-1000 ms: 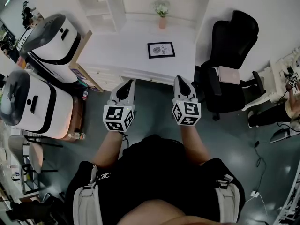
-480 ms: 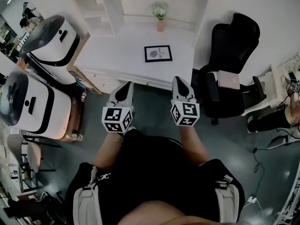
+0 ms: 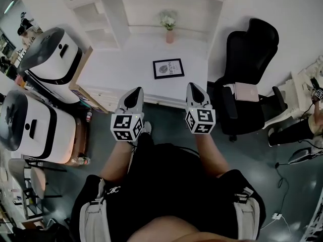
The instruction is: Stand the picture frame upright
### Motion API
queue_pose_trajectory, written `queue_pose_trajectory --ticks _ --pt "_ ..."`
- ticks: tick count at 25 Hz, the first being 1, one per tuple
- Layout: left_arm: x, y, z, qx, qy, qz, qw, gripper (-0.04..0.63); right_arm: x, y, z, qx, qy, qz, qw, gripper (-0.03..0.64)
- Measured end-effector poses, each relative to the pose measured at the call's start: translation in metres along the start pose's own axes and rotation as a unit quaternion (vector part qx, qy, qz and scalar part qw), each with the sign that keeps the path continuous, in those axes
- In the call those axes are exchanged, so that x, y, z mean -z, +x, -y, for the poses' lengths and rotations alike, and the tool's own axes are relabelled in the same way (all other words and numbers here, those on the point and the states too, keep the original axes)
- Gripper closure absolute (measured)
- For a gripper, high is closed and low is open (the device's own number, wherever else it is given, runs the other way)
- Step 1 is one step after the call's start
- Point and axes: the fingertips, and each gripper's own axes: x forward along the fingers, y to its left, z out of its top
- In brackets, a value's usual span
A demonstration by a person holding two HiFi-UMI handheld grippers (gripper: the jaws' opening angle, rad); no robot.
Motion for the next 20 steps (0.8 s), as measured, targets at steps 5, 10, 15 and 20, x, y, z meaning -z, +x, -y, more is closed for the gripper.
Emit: queue_pose_trajectory --ticks 5,10,15,20 --pt "-0.005 0.050 -0.021 0.021 0.024 -0.001 0.9995 0.580 -0.001 0.046 0.014 0.016 -0.003 -0.006 1.000 0.615" --pt "0.001 0.111 -0.053 0.050 0.052 -0.017 0.9972 0.580 0.011 0.109 0.033 0.052 0.017 -0.023 0.998 0.615" --pt "0.002 0.173 -0.104 0.075 0.041 -0.030 0.9959 0.580 0.016 0.175 0.034 0.076 0.028 -0.036 0.996 0.615" --pt "0.012 0.224 -0.149 0.108 0.021 -0.051 0.9926 0.580 0.026 0.224 0.034 0.111 0.035 -0.053 0.992 0.617"
